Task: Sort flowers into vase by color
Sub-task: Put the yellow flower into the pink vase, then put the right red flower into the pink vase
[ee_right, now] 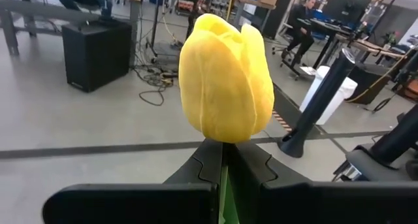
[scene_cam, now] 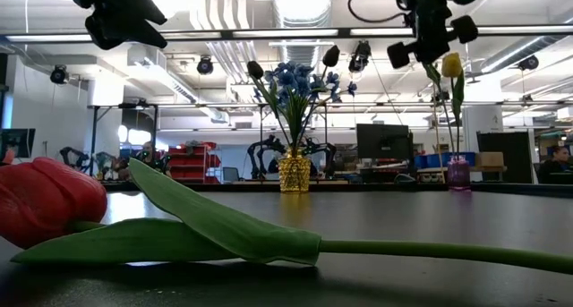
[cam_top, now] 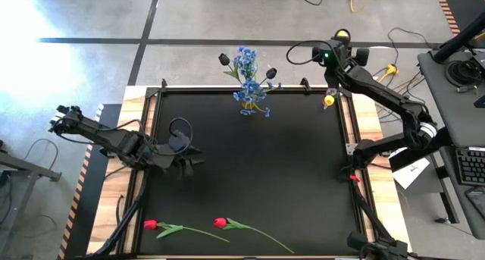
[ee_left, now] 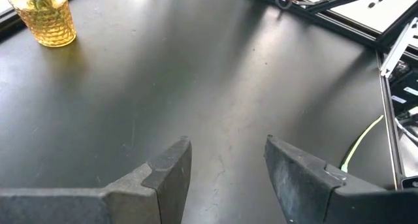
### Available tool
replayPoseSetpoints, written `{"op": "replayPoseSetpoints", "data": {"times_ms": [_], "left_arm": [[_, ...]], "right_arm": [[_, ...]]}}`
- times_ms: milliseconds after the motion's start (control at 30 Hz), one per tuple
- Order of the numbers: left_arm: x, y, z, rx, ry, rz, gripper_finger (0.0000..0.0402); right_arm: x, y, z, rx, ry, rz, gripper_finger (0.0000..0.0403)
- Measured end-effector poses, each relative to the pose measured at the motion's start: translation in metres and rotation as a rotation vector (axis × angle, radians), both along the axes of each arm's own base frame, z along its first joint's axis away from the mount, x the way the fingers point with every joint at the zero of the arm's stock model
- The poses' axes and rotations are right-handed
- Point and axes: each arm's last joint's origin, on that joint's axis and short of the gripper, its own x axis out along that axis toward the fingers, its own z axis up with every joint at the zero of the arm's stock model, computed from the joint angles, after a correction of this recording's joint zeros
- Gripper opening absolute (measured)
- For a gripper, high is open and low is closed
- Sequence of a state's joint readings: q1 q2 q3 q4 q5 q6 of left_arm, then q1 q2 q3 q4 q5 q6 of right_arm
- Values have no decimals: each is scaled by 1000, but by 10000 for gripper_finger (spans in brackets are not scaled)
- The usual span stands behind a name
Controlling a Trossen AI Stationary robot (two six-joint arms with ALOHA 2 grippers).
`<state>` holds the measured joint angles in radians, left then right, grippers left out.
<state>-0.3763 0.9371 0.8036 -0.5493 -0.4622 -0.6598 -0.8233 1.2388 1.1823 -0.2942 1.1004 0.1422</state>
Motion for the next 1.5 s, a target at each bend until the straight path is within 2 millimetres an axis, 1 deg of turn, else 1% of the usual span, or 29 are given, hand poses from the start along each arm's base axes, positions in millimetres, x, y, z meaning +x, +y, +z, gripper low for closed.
{"op": "replayPoseSetpoints", "data": {"times_ms": [67,200,267,333,400,533,633,733,933,1033,1133,1267,1367,1433,1500], "left_arm": [[0,0,0,0,0,0,182],[-1,0,-1,4,12,0,182],[-1,0,-1,7,18,0,182],[-2,1,-2,9,24,0,182],[-3,1,-1,8,25,1,182],[-6,2,-1,-8,30,3,176],[-9,2,0,-27,35,-14,168],[-11,3,1,-30,37,-21,160],[-15,3,3,-66,37,-61,149],[-17,3,5,-83,35,-79,145],[-19,3,5,-87,38,-86,141],[-19,3,5,-76,37,-95,137],[-19,3,5,-66,39,-102,136],[-19,3,5,-62,39,-106,136],[-19,3,5,-60,38,-107,136]], "right_arm": [[0,0,-9,19,13,-1,12],[-1,1,-20,45,28,1,12],[-1,2,-25,85,34,39,15],[0,3,-28,130,21,88,26],[-1,5,-28,167,-1,105,45],[-5,10,-21,242,2,102,103],[-8,14,-13,323,4,147,149],[-11,20,-4,402,-42,176,189],[-16,33,13,586,-124,290,251],[-17,43,23,673,-150,383,276],[-14,60,37,667,-164,510,296],[-5,91,57,621,-190,704,310],[5,120,65,603,-225,873,312],[14,143,68,616,-238,1002,310],[25,168,68,630,-213,1135,306]]}}
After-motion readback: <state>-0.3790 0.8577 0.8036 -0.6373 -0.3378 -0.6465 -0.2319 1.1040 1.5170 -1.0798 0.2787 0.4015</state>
